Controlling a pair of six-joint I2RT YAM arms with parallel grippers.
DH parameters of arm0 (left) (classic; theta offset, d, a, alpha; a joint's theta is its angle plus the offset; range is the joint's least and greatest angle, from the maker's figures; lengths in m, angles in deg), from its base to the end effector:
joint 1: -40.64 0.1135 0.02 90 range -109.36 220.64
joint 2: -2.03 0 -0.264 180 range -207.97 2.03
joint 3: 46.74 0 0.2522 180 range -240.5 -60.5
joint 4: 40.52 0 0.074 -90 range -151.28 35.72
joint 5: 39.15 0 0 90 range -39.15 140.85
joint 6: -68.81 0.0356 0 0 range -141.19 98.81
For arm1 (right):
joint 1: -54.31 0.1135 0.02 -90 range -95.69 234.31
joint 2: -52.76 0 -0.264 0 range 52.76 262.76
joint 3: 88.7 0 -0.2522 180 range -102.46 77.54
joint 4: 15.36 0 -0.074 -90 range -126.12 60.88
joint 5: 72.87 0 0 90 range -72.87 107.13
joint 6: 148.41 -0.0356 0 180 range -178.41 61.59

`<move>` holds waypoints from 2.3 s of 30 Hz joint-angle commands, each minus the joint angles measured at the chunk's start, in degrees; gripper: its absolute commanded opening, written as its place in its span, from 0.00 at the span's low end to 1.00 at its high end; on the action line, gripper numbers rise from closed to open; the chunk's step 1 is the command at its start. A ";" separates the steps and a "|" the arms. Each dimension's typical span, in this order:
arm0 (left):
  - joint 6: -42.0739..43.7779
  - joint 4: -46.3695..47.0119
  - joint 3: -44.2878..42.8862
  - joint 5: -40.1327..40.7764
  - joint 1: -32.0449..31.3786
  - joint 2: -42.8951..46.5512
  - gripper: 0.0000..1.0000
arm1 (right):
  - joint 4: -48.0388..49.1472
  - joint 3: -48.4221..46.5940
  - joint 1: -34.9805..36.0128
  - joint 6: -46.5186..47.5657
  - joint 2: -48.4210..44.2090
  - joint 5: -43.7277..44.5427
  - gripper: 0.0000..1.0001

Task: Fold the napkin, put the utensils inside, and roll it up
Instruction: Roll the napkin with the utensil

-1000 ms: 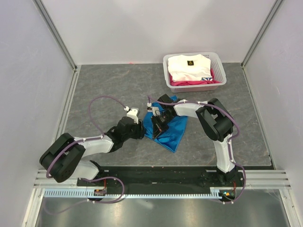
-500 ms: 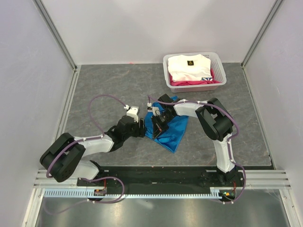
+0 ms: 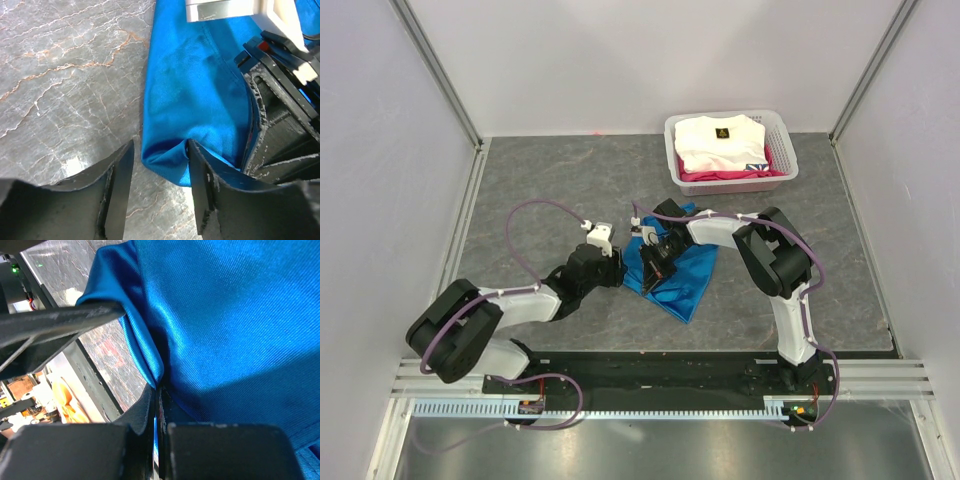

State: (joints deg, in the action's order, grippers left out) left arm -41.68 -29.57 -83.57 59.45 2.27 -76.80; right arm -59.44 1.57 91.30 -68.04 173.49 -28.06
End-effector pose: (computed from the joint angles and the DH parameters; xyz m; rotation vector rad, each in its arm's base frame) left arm 0.1992 -0.1509 0.1474 0.2424 2.1256 -0.4536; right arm 0.3016 0.2588 0.1148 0.8115 -2.6881 -1.2168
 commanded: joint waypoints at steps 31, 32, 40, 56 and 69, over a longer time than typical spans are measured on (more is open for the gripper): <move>1.42 -0.89 -4.35 -2.18 1.72 -9.42 0.02 | -2.55 8.11 3.07 2.33 -20.60 24.43 0.51; 1.42 -1.06 -4.35 -2.27 1.72 -9.42 0.02 | -2.37 8.63 3.69 2.42 -21.49 25.84 0.54; 0.36 -2.12 -4.70 -2.62 1.89 -9.77 0.02 | -1.84 14.09 9.66 1.28 -26.24 37.26 0.61; -0.25 -4.23 -5.41 -2.98 1.90 -10.12 0.02 | 0.18 18.92 16.00 0.05 -26.69 44.84 0.53; 0.28 -6.16 -4.44 -3.06 1.98 -7.49 0.02 | -0.88 19.27 16.27 -1.19 -22.82 41.33 0.18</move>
State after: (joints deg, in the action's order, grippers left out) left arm -41.52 -30.62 -88.69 56.17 3.93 -85.34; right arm -59.77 20.87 107.41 -68.80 149.09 16.90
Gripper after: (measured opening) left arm 0.033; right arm 0.227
